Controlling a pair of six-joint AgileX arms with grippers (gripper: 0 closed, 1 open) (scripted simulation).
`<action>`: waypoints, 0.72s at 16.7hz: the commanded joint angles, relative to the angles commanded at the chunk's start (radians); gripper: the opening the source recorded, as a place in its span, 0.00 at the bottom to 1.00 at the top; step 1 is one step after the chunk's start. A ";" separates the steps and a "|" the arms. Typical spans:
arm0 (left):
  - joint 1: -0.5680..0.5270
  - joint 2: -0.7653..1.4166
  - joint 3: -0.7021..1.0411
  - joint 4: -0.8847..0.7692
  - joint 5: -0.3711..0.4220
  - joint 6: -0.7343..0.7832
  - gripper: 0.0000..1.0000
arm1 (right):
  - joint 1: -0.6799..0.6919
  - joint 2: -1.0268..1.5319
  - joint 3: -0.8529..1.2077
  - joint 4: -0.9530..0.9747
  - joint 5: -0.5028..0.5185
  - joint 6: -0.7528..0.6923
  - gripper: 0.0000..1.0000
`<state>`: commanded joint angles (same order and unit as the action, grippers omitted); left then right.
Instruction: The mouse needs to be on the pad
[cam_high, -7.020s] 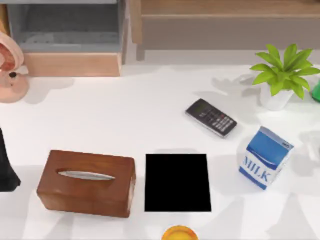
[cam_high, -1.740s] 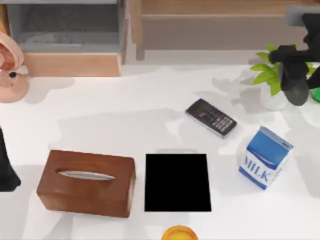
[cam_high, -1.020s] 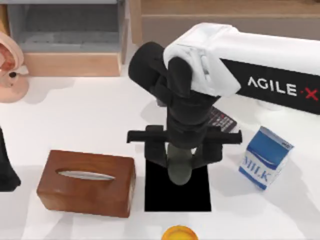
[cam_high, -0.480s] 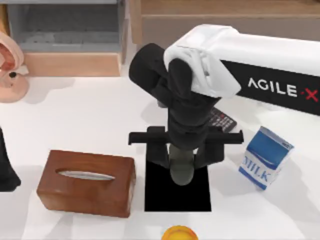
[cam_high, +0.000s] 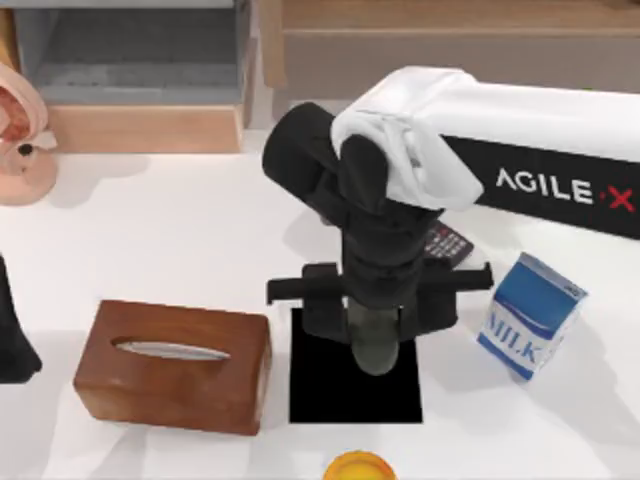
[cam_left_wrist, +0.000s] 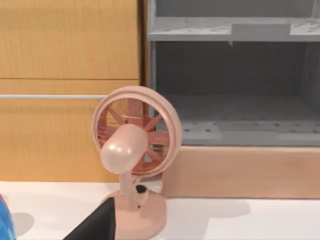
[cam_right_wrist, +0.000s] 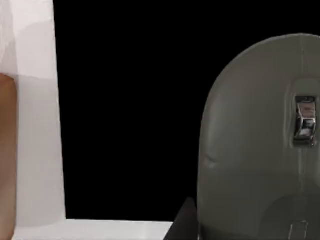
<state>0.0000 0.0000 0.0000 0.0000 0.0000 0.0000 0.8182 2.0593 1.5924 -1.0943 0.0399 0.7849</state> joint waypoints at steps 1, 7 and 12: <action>0.000 0.000 0.000 0.000 0.000 0.000 1.00 | -0.001 0.004 -0.007 0.009 0.002 0.000 0.00; 0.000 0.000 0.000 0.000 0.000 0.000 1.00 | -0.008 0.039 -0.030 0.075 -0.026 0.031 0.00; 0.000 0.000 0.000 0.000 0.000 0.000 1.00 | -0.004 0.068 -0.036 0.115 -0.057 0.054 0.00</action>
<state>0.0000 0.0000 0.0000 0.0000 0.0000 0.0000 0.8143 2.1271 1.5560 -0.9794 -0.0176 0.8391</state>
